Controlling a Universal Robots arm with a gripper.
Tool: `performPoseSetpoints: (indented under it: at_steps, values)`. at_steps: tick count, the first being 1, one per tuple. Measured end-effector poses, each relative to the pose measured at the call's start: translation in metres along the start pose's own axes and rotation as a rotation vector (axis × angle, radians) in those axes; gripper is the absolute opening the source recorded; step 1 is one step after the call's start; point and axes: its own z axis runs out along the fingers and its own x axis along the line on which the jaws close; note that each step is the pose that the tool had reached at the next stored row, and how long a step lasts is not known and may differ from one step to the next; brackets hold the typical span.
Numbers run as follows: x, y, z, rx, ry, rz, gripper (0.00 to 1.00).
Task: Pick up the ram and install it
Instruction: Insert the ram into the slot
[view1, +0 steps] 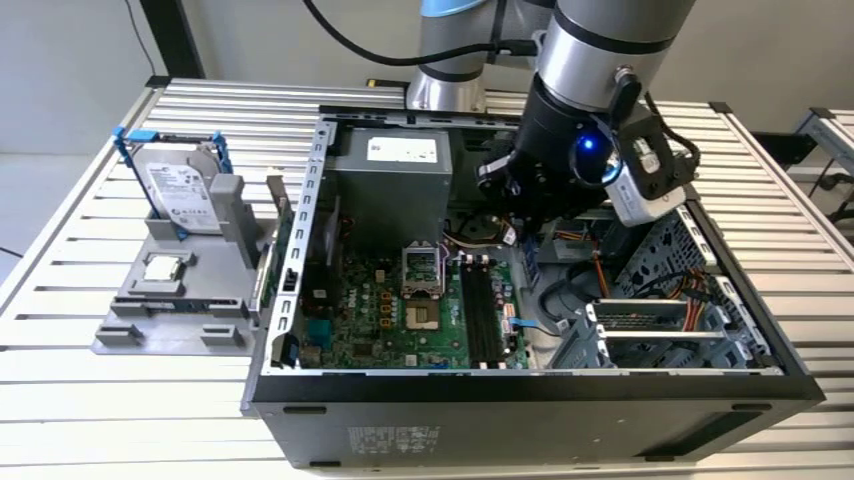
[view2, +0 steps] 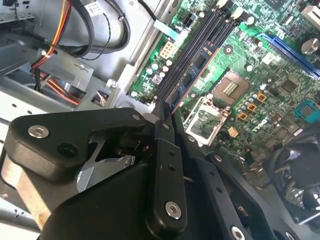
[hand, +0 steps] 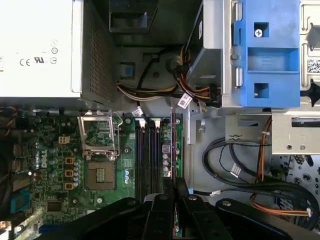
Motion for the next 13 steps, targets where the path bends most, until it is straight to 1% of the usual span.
performPoseSetpoints:
  at_steps: [2, 4, 9, 13]
  values:
    - [0.0003, -0.0025, 0.0033, 0.0002, 0.0001, 0.0, 0.0]
    - [0.0005, -0.0066, 0.0068, 0.0001, 0.0, 0.0, 0.0]
    - [0.0011, -0.019, 0.015, 0.0, 0.0004, 0.0, 0.0]
    - [0.0017, -0.0271, 0.0216, -0.0001, 0.0003, 0.0, 0.0]
